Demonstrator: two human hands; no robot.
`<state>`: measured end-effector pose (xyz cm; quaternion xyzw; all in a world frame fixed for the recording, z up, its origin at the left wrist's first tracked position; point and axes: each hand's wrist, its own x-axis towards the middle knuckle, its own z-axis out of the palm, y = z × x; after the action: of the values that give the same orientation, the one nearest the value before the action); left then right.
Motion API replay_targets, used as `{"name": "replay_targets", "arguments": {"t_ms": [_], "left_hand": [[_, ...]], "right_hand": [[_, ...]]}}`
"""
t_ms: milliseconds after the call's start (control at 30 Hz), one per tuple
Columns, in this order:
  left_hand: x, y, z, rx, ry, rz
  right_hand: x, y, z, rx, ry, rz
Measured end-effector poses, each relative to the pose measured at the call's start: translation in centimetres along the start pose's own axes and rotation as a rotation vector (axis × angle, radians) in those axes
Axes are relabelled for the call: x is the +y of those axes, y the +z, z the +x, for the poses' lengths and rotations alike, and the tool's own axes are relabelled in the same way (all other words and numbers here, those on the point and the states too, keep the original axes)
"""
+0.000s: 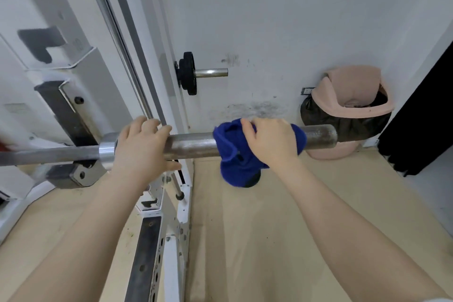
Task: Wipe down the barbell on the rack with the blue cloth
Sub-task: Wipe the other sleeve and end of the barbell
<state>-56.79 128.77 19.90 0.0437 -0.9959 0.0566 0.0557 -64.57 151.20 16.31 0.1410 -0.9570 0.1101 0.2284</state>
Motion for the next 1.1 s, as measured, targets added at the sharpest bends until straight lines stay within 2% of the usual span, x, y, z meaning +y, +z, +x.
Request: {"name": "replay_targets", "arguments": {"t_ms": [100,200,333,433,533,600,700,833,967,1100], "left_hand": [[-0.7,1.1,-0.4,0.096,-0.036,-0.074],[-0.9,1.2,-0.3,0.099,-0.025,-0.089],[-2.3,0.7,-0.4,0.139,0.078,-0.081],[-4.8,0.2,-1.6,0.113,0.038,0.014],[-7.9,1.0,-3.0,0.158,-0.039,0.082],[-9.9,2.2,-3.6,0.212,-0.026,0.068],[-11.3,3.6,-4.2,0.242,0.001,-0.022],[-11.3,4.5,-3.8,0.321,0.002,-0.077],[-11.3,4.4,-3.5,0.333,-0.008,-0.122],[-11.5,3.4,-3.2,0.233,-0.051,-0.140]], "right_hand": [[-2.3,0.3,-0.2,-0.018,0.038,0.031],[-5.9,0.6,-0.3,-0.066,-0.058,0.019],[-11.5,1.5,-1.1,-0.111,-0.185,0.089],[-11.9,1.7,-0.7,-0.147,-0.227,0.082],[-11.9,1.4,0.4,-0.199,-0.093,0.089],[-13.3,1.4,1.3,-0.231,0.028,0.100],[-17.3,2.1,1.6,-0.214,-0.017,0.132],[-21.5,3.3,0.1,-0.085,-0.132,0.120],[-19.3,3.1,0.2,-0.126,-0.228,0.110],[-16.4,2.4,0.2,-0.064,-0.040,0.044]]}}
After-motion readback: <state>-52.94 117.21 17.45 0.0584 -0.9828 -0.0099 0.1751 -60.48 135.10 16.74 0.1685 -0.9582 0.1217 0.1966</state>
